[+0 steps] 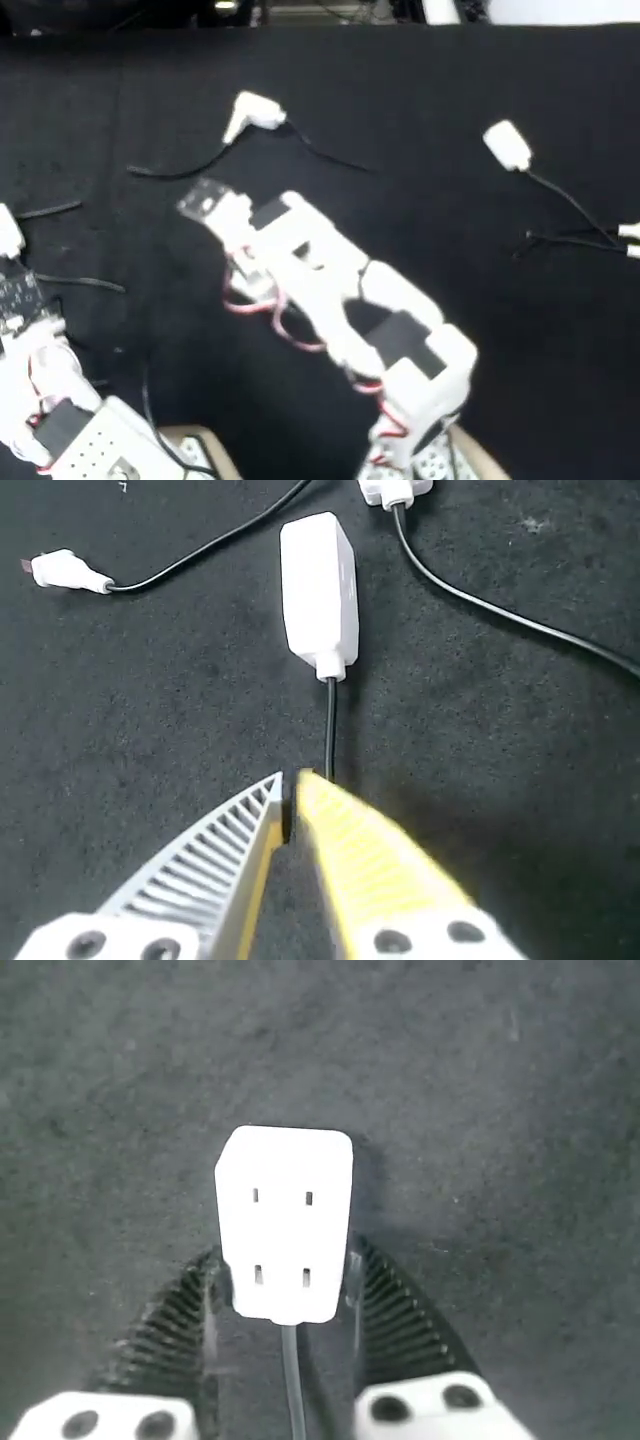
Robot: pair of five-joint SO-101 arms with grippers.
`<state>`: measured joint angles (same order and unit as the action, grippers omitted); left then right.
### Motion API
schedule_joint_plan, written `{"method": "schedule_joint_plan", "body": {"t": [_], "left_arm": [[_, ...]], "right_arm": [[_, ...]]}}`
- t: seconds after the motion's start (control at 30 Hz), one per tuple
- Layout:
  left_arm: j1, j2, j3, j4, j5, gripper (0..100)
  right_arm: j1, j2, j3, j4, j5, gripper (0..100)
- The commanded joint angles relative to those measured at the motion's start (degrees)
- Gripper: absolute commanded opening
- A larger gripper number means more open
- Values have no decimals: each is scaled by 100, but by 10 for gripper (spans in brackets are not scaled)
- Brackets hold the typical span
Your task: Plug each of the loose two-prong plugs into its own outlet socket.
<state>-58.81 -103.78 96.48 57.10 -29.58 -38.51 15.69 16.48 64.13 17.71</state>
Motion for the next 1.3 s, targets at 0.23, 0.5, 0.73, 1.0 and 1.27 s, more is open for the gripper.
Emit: {"method": "schedule_joint_plan", "body": {"t": [0.23,0.5,0.73,1.0,1.27], "left_arm": [[-22,-44,92,-44,-53,245],[-13,-35,92,-26,-62,238],[-13,-35,92,229,-53,238],[-13,-44,92,352,-53,238],[-22,-35,92,387,-35,238]], "right_arm": [[-237,259,-40,-97,1670,12],[-651,259,-154,0,3965,12],[-334,259,-708,9,5327,12],[-246,277,-884,387,7367,11],[-132,330,-1640,1363,8378,11]]}}
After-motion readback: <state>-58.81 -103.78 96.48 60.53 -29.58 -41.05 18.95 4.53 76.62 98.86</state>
